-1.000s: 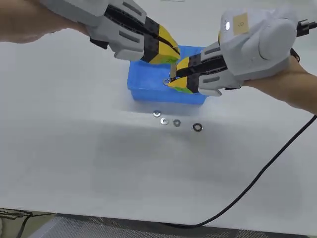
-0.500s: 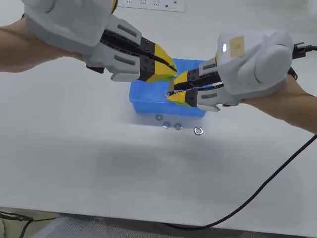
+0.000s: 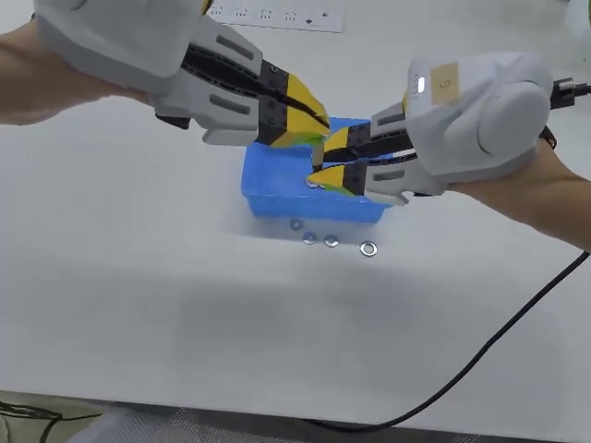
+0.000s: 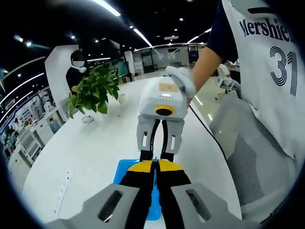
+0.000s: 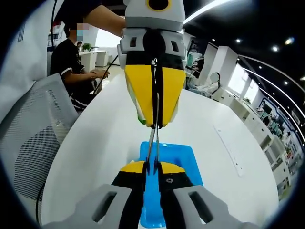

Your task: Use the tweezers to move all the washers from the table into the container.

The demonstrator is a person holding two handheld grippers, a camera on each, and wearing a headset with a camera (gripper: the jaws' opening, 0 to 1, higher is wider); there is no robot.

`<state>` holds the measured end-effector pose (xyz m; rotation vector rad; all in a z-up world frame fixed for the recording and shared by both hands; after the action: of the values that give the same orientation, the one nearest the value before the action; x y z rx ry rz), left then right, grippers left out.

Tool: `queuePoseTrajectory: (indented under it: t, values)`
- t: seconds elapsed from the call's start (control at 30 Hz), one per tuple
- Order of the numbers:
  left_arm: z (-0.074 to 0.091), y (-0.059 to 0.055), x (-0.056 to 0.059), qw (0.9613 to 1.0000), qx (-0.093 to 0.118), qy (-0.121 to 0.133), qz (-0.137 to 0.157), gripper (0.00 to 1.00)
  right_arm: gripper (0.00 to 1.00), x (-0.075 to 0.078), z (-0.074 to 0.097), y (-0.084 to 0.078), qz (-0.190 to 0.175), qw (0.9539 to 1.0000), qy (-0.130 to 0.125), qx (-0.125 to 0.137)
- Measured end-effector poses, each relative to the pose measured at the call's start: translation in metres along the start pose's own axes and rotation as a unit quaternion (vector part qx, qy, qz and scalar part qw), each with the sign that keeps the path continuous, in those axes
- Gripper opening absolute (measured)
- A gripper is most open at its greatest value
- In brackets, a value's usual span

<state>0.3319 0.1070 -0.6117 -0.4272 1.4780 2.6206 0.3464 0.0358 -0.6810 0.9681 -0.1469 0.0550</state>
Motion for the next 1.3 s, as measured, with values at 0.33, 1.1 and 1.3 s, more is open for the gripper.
queuePoseTrajectory:
  t: [0.33, 1.1, 1.3]
  values:
    - [0.006, 0.011, 0.013, 0.9999, -0.004, -0.012, -0.008, 0.05, 0.11, -0.012, 0.006, 0.007, 0.001, 0.9999, 0.011, 0.006]
    - [-0.023, 0.007, 0.054, 0.9992, -0.004, -0.037, 0.015, 0.05, 0.11, -0.061, 0.011, -0.033, -0.031, 0.9983, 0.043, -0.025]
    - [-0.033, 0.006, 0.06, 0.9992, -0.005, -0.036, 0.014, 0.05, 0.11, -0.063, 0.009, -0.04, -0.026, 0.998, 0.042, -0.038]
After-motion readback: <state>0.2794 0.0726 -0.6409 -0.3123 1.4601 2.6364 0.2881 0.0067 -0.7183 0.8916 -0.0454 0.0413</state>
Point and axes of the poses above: the centre of the closed fingertips' face, and the gripper's own axes: z roughly backward along the fingers, x roughly to its right, y roughly out of its top, the point moved 6 cm from there along z, roughly backward along the fingers, and after that the axes turned 8 degrees about -z, right-handed, at the moved point
